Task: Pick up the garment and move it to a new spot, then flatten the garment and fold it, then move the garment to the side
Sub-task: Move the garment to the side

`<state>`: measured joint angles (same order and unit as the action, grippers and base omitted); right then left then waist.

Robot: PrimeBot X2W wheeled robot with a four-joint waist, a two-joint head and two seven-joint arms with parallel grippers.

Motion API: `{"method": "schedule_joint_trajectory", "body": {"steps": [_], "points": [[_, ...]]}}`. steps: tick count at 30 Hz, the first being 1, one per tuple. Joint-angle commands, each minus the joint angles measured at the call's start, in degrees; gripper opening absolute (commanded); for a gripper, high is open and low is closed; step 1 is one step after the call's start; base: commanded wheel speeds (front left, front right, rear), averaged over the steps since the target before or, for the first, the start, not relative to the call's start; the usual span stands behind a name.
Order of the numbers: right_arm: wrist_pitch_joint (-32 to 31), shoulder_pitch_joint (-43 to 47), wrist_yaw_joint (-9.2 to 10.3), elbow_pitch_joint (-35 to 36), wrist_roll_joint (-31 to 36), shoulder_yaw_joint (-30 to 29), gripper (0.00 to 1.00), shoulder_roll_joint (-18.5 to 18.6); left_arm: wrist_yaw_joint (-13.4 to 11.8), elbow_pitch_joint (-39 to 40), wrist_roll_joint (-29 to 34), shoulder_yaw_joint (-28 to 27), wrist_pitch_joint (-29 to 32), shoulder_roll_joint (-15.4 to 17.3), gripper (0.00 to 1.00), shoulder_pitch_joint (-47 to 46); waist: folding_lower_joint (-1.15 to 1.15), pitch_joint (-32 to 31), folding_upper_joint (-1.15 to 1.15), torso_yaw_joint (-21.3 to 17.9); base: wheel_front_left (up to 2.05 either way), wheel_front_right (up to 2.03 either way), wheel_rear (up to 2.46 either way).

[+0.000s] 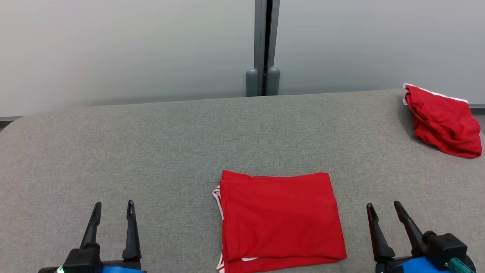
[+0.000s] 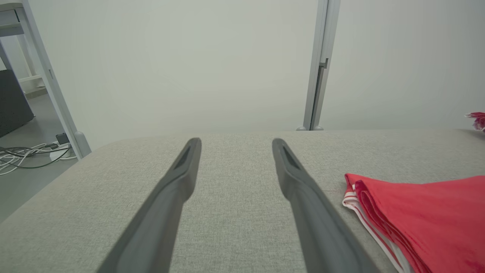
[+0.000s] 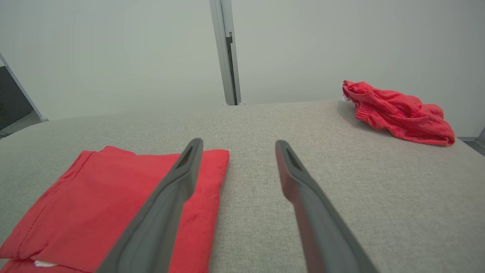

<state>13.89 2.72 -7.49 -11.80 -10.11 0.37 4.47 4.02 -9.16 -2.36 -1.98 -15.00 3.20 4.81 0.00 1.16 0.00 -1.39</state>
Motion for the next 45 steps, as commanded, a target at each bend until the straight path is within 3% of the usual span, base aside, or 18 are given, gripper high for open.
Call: {"method": "schedule_joint_trajectory", "body": {"steps": [1, 12, 21, 35, 45], "points": [[-0.3, -0.6, -0.01, -0.2, 0.4, 0.2, 1.00, 0.4, -0.2, 0.0, 0.3, -0.2, -0.2, 0.1, 1.00, -0.2, 0.00, 0.2, 0.00, 0.1, 0.00, 0.00, 0.00], [-4.3, -10.0, -0.01, -2.1, 1.6, 4.0, 1.00, 1.6, -0.4, 0.2, 0.1, 0.6, -0.2, -0.1, 1.00, -2.3, 0.00, 2.5, 0.00, 1.2, 0.00, 0.00, 0.00], [-7.4, -15.3, -0.01, -10.8, 2.2, 4.5, 1.00, 1.3, -0.7, 0.2, -0.2, 1.8, -0.2, -0.2, 1.00, -4.5, 0.00, 5.4, 0.00, 3.2, 0.00, 0.00, 0.00], [-4.6, -17.1, -0.01, -24.7, 1.2, 4.7, 1.00, 0.3, -1.3, 0.1, -0.7, 2.3, -0.2, -0.3, 1.00, -5.5, 0.00, 7.7, 0.00, 4.5, 0.00, 0.00, 0.00], [-2.4, -20.0, -0.03, -32.7, -1.4, 8.7, 1.00, -1.1, -1.2, -0.5, -1.0, 2.8, -0.2, -0.3, 1.00, -6.6, 0.00, 8.7, 0.00, 4.7, 0.00, 0.00, 0.00]]}}
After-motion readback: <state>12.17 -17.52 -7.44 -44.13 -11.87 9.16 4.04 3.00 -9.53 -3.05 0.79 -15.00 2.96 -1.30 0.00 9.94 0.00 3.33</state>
